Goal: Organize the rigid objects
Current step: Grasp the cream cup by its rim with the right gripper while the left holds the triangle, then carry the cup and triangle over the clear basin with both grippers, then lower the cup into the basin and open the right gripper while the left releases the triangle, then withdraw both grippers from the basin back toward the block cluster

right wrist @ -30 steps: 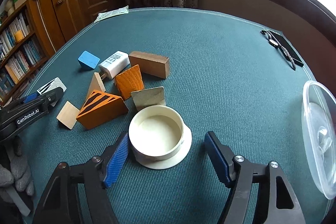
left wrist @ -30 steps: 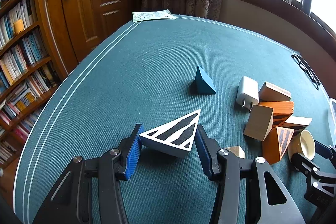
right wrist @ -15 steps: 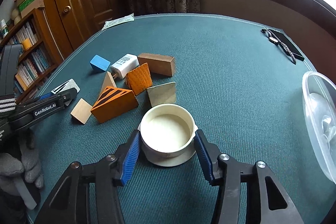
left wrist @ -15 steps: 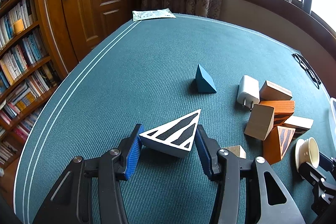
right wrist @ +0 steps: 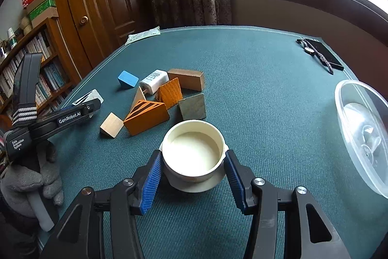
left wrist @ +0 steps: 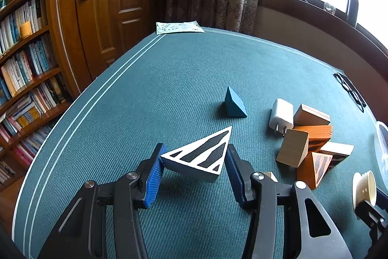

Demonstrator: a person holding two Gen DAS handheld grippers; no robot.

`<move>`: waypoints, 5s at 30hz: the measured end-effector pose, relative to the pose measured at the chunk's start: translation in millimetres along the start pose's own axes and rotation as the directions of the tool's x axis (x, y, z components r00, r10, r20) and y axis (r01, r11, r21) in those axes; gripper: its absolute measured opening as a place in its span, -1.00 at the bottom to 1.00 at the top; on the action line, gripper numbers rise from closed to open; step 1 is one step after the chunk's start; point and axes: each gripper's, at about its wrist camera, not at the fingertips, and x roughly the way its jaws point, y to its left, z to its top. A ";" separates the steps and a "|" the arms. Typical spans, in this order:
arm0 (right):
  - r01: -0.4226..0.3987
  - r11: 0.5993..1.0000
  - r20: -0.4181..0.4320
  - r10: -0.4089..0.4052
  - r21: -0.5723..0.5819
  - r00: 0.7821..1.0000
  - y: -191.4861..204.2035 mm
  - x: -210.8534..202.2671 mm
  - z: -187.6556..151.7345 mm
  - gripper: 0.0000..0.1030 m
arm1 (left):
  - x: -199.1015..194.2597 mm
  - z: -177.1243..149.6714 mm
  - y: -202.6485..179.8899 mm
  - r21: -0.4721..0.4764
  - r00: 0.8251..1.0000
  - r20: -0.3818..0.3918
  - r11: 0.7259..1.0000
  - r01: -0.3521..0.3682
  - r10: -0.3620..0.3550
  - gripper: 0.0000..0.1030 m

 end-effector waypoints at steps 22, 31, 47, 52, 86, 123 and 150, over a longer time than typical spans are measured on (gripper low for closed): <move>0.259 0.927 0.103 -0.295 0.272 0.950 -130.7 -61.0 16.3 0.06 | -35.5 -1.2 -29.6 0.054 0.998 0.048 0.998 0.041 -0.044 -0.02; 0.380 0.837 0.056 -0.435 0.394 0.899 -200.4 -76.5 6.9 0.06 | -59.3 3.4 -60.8 0.110 0.992 0.070 0.989 0.098 -0.106 -0.02; 0.426 0.789 0.026 -0.487 0.443 0.873 -236.2 -79.7 -2.6 0.22 | -99.2 14.7 -149.1 0.270 0.961 0.072 0.932 0.240 -0.268 -0.02; 0.432 0.777 0.044 -0.505 0.458 0.862 -240.0 -85.9 -2.2 0.31 | -105.2 17.3 -180.1 0.322 0.951 0.063 0.908 0.267 -0.303 -0.02; 0.436 0.682 0.016 -0.549 0.587 0.836 -274.1 -106.3 -6.8 0.31 | -57.8 -30.6 -396.3 0.455 0.818 -0.286 0.681 0.574 -0.499 -0.02; 0.360 0.763 0.127 -0.495 0.537 0.860 -231.7 -111.5 2.5 0.31 | -78.0 -10.2 -302.7 0.482 0.934 0.015 0.821 0.305 -0.356 0.58; 0.240 0.923 0.165 -0.298 0.301 0.940 -128.4 -72.6 3.6 0.77 | -74.5 -2.2 -161.4 0.303 0.979 0.066 0.939 0.162 -0.190 0.85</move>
